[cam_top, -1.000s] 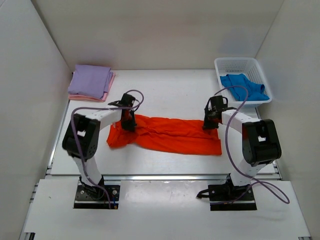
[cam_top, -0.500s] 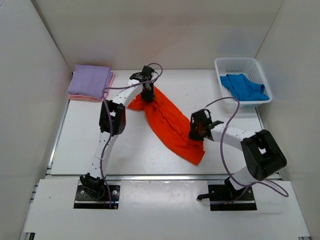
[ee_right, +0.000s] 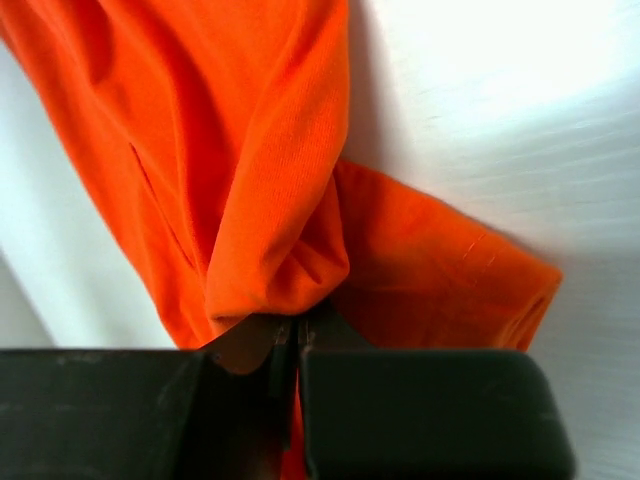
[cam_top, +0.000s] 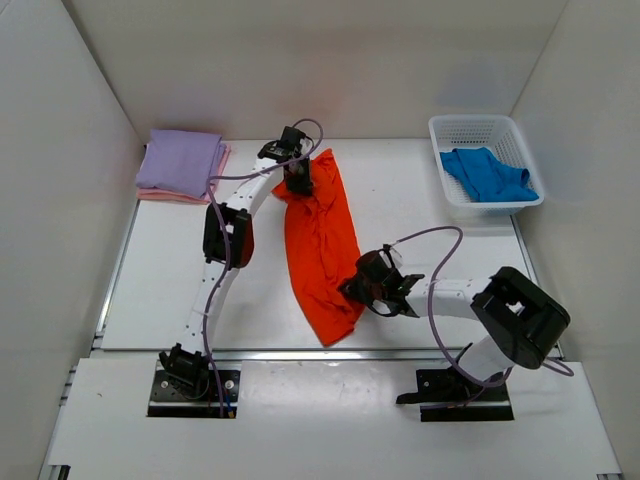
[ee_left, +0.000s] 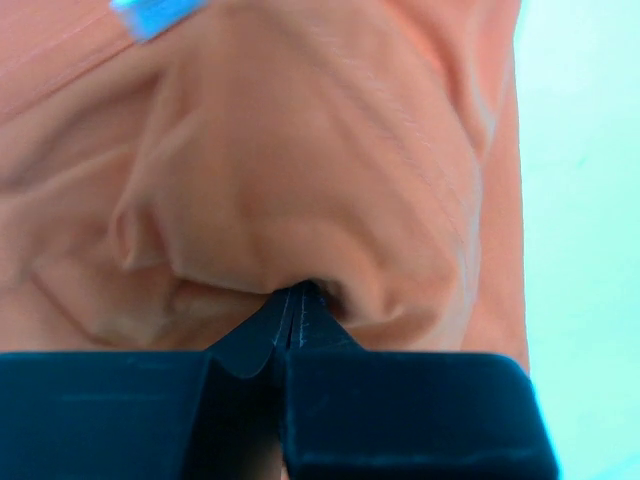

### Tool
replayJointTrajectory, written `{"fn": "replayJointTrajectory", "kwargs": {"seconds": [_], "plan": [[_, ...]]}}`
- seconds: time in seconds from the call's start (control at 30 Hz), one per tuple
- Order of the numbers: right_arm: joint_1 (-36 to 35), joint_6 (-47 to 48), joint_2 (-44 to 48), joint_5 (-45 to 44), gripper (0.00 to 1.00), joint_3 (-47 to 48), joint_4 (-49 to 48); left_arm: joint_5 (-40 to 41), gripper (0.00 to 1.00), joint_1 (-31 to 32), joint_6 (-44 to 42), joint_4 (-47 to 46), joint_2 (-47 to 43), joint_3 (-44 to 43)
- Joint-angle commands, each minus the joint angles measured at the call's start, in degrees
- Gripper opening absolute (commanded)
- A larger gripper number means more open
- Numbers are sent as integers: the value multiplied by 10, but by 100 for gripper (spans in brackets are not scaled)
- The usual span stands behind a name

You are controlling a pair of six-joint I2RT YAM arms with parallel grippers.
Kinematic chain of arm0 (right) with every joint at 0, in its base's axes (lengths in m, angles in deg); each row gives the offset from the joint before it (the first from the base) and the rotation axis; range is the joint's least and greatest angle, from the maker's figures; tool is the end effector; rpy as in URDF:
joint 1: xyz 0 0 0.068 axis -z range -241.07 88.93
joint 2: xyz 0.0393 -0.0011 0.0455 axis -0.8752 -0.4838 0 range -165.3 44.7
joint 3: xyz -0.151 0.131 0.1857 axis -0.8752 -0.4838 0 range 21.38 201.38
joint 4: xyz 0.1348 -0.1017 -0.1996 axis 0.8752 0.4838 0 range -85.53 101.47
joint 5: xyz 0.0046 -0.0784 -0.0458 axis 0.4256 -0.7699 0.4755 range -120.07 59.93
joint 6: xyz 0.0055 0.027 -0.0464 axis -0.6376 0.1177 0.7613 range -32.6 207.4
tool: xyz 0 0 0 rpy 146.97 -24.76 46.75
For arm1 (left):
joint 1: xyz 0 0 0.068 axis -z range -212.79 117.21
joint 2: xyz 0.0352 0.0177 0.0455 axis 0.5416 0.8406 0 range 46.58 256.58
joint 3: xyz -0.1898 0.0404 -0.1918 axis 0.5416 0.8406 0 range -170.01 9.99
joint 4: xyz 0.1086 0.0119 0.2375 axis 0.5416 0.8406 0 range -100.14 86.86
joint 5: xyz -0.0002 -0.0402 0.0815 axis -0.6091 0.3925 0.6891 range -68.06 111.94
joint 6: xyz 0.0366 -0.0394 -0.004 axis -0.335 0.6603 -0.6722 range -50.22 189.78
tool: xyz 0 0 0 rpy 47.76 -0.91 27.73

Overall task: Fold and stack the t-shirts
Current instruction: Rotate the tshirt 90 degrees

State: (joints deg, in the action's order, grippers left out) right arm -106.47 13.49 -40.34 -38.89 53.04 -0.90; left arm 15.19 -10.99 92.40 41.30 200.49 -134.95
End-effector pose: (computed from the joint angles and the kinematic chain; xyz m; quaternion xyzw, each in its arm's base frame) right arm 0.1896 0.1845 0.1346 0.2559 0.8954 0.2721 0.2424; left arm 0.5206 -0.2127 0.1557 0.0082 0.9652 -0.1491 0.2145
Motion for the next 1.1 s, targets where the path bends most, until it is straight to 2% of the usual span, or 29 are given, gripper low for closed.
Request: {"fn": "replayJointTrajectory", "kwargs": {"seconds": [0.0,0.13,0.2,0.27,0.33,0.37,0.47,0.6,0.73,0.8,0.83,0.87,0.93,1.0,1.03,1.07], "plan": [[-13,-65,-50,-30,0,-5,-11,-29,0,-20,30,-65,2,-15],[-1,-84,-65,-17,1,8,6,-47,0,-33,33,-96,6,-15],[0,-74,-41,-15,0,-8,-2,-49,0,-31,20,-102,12,-25],[2,-44,-24,-17,0,-34,-21,-42,0,-33,-8,-110,9,-28],[-4,45,-8,-29,0,-43,-71,-55,0,-35,-19,-137,-4,-21],[-2,75,-9,-16,0,-52,-127,-63,0,-37,-20,-148,-9,-19],[-8,179,-2,-16,1,-39,-183,-60,1,-42,-28,-182,-31,-28],[-27,228,20,-31,0,6,-188,-75,3,-52,-20,-214,-87,-18],[-51,251,61,-75,3,39,-141,-95,4,-62,-13,-196,-148,9],[-50,273,79,-88,8,52,-107,-103,7,-58,-26,-173,-195,54],[-42,307,85,-79,17,57,-91,-95,8,-55,-29,-153,-224,73],[-32,337,82,-59,25,67,-51,-85,11,-48,-37,-131,-237,115],[21,389,78,-8,32,94,17,-63,19,-26,-56,-90,-304,196],[69,442,71,66,34,92,88,-29,31,-1,-73,-63,-359,334],[99,450,74,82,33,93,99,-21,33,13,-78,-57,-400,414],[117,462,86,110,34,80,117,-18,38,26,-78,-73,-422,457]]}}
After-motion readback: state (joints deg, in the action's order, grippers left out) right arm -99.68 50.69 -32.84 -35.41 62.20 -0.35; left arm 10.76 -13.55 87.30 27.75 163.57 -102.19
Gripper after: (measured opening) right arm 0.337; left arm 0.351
